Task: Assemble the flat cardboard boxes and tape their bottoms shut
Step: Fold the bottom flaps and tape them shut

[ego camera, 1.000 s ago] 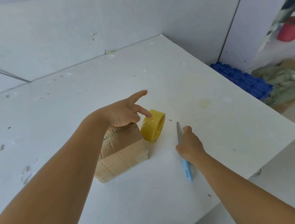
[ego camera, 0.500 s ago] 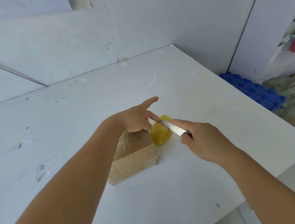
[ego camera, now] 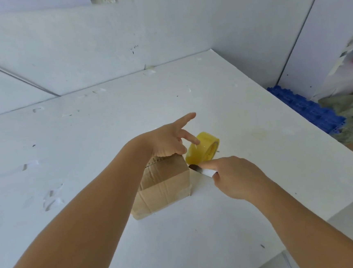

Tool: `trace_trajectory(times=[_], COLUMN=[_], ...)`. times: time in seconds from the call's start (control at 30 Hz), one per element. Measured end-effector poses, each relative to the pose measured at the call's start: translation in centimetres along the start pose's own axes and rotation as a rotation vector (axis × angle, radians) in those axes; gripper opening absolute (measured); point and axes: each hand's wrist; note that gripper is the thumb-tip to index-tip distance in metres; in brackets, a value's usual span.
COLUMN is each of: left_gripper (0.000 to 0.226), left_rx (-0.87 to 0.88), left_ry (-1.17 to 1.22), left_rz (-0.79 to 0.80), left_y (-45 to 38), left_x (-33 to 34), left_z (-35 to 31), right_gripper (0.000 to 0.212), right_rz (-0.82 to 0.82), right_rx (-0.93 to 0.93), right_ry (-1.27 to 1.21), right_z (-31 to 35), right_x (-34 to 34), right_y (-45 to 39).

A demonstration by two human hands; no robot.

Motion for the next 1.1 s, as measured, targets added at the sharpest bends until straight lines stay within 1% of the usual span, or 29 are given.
trace_trajectory(times=[0.1, 0.13, 0.33, 0.4, 0.43, 0.47, 0.5, 0.53, 0.57, 0.63, 0.7, 0.77, 0.87, 1.03, 1.1], left_gripper=[0.096, 0.096, 0.095, 0.095, 0.095, 0.095, 0.095, 0.095, 0.095, 0.095, 0.094, 0.094, 0.095, 0.095, 0.095], left_rx=[-0.016, -0.012, -0.012, -0.016, -0.018, -0.020, -0.019, -0.018, -0.019, -0.023, -0.025, -0.026, -0.028, -0.022, -0.022], left_ry=[0.003, 0.005, 0.006, 0.011, 0.014, 0.019, 0.023, 0.025, 0.025, 0.022, 0.027, 0.034, 0.042, 0.043, 0.041], left_rz=[-0.007, -0.006, -0.015, -0.012, -0.010, -0.006, -0.002, -0.001, -0.002, -0.005, -0.004, -0.001, -0.010, -0.001, 0.001], left_y=[-0.1, -0.1, -0.3, -0.3, -0.2, -0.1, -0.1, -0.1, -0.1, 0.0, 0.0, 0.1, 0.0, 0.0, 0.0], left_x=[0.1, 0.1, 0.0, 0.0, 0.0, 0.1, 0.1, 0.1, 0.1, 0.2, 0.2, 0.3, 0.3, 0.3, 0.2], left_z=[0.0, 0.1, 0.0, 0.0, 0.0, 0.0, -0.1, -0.1, -0.1, -0.2, -0.2, -0.2, -0.2, -0.1, -0.1], right_gripper=[0.055, 0.054, 0.047, 0.045, 0.046, 0.048, 0.054, 0.059, 0.065, 0.068, 0.065, 0.056, 0.041, 0.012, 0.011], right_rz=[0.041, 0.064, 0.181, 0.188, 0.149, 0.073, -0.028, -0.123, -0.190, -0.227, -0.247, -0.340, -0.496, -0.626, -0.677], right_rx=[-0.044, -0.032, 0.136, 0.175, 0.182, 0.183, 0.177, 0.161, 0.135, 0.075, 0.057, 0.088, 0.137, 0.123, 0.099], right_ry=[-0.142, -0.195, -0.324, -0.336, -0.312, -0.284, -0.310, -0.416, -0.573, -0.864, -1.006, -1.074, -1.052, -0.935, -0.871], right_z=[-1.6, -2.1, -5.0, -5.5, -5.6, -5.6, -5.3, -4.8, -3.9, -1.8, 0.2, 1.5, 2.1, 1.5, 0.9], right_x=[-0.1, 0.2, 3.7, 4.6, 4.9, 5.0, 4.8, 4.5, 4.0, 3.2, 3.1, 3.4, 3.9, 4.2, 3.9], right_y=[-0.1, -0.1, -0.7, -0.7, -0.8, -0.9, -1.1, -1.3, -1.7, -2.6, -3.6, -4.7, -5.7, -6.0, -5.9])
Point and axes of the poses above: each hand's wrist, its own y-axis away from the middle knuckle, its own x-axis out of the palm, z = x × y, and after that the axes turned 7 degrees about z, right-handed
